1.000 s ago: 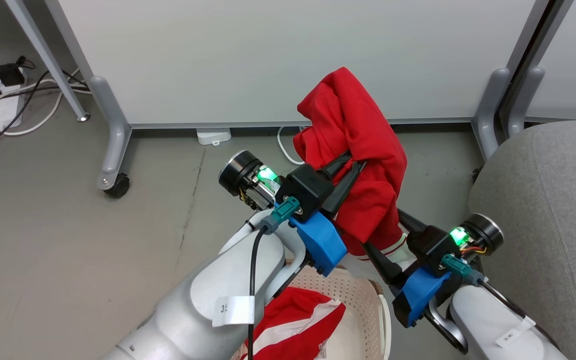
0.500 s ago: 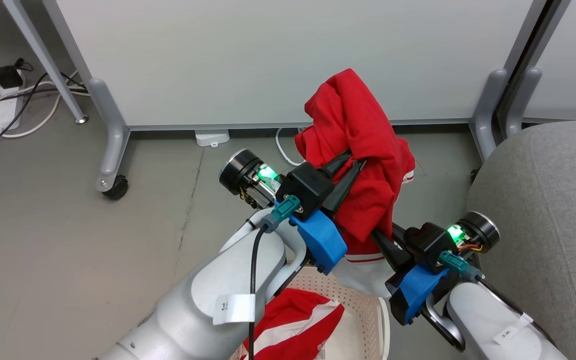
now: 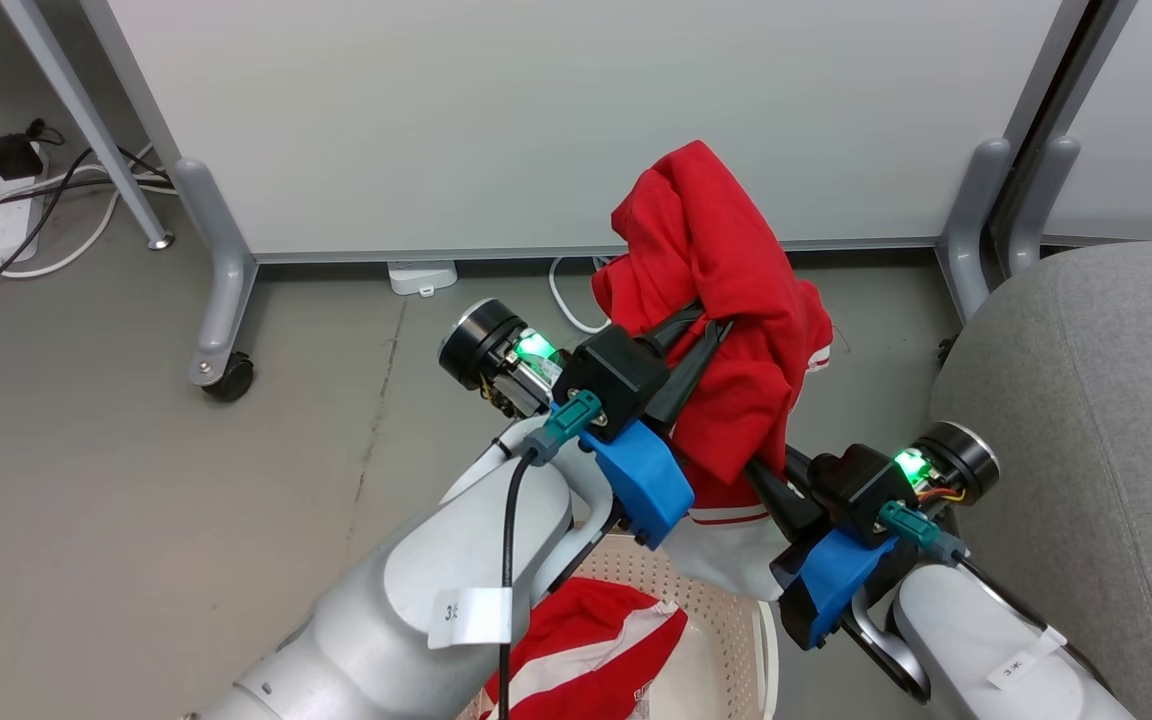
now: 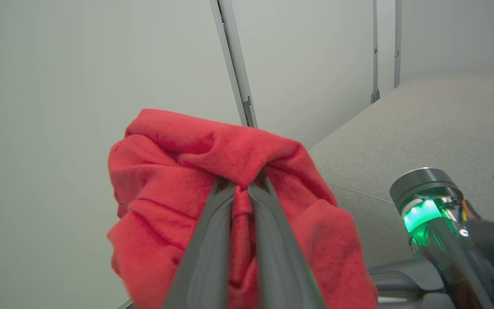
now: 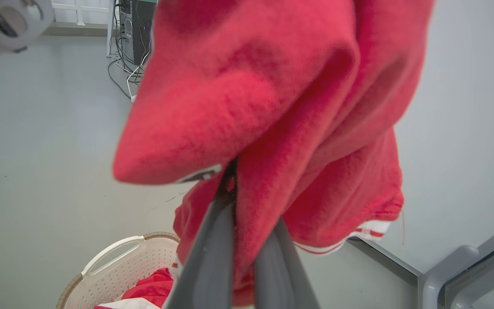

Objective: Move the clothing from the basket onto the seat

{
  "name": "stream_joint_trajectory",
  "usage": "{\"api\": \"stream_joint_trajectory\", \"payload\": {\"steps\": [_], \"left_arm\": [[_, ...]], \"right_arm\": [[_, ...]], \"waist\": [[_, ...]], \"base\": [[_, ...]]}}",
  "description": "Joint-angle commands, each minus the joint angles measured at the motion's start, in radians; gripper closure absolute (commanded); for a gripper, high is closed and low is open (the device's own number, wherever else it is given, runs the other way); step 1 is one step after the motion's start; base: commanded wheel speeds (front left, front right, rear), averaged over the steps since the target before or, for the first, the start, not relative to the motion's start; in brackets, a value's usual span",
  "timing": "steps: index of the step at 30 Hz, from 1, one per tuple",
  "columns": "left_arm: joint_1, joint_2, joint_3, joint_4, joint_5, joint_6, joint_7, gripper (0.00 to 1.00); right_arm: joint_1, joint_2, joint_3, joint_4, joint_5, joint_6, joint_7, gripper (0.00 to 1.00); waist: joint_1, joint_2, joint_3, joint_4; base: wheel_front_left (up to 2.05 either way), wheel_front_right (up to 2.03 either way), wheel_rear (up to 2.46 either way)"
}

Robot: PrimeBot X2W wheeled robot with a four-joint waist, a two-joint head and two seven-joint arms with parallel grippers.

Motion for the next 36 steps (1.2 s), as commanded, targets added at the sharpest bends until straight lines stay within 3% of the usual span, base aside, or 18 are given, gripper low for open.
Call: {"api": "stream_joint_trajectory", "payload": {"steps": [1, 3, 4, 5, 24, 36], "left_arm": [[-0.015, -0.001, -0.003, 0.002, -0.006, 0.005, -0.006, 1.0], [-0.015, -0.001, 0.0, 0.003, -0.007, 0.01, -0.006, 1.0], [-0.016, -0.001, 0.001, 0.003, -0.006, 0.013, -0.006, 0.08], [-0.016, -0.001, 0.002, 0.002, -0.004, 0.017, -0.007, 0.0], [-0.011, 0.001, 0.009, -0.003, 0.009, 0.027, -0.011, 0.0], [-0.014, 0.006, 0.01, -0.009, 0.013, 0.031, -0.012, 0.0]], "right_arm": [[0.006, 0.002, -0.002, -0.004, 0.003, 0.0, -0.004, 1.0], [0.007, 0.001, -0.003, -0.005, 0.003, 0.0, -0.004, 1.0], [0.008, 0.001, -0.004, -0.006, 0.003, 0.0, -0.004, 1.0], [0.008, 0.001, -0.004, -0.006, 0.002, 0.0, -0.004, 1.0], [0.023, -0.005, -0.024, -0.012, 0.005, 0.0, -0.004, 1.0], [0.02, -0.011, -0.104, -0.028, -0.005, 0.0, -0.004, 1.0]], "waist": [[0.0, -0.0001, 0.0, 0.001], [0.0, -0.0001, 0.0, 0.001], [0.0, -0.0001, 0.0, 0.001], [0.0, -0.0001, 0.0, 0.001], [0.0, -0.0001, 0.0, -0.011], [0.0, -0.0001, 0.024, -0.042]], "base": [[0.0, 0.0, 0.0], [0.0, 0.0, 0.0], [0.0, 0.0, 0.0], [0.0, 0.0, 0.0], [0.0, 0.0, 0.0], [0.0, 0.0, 0.0]]}}
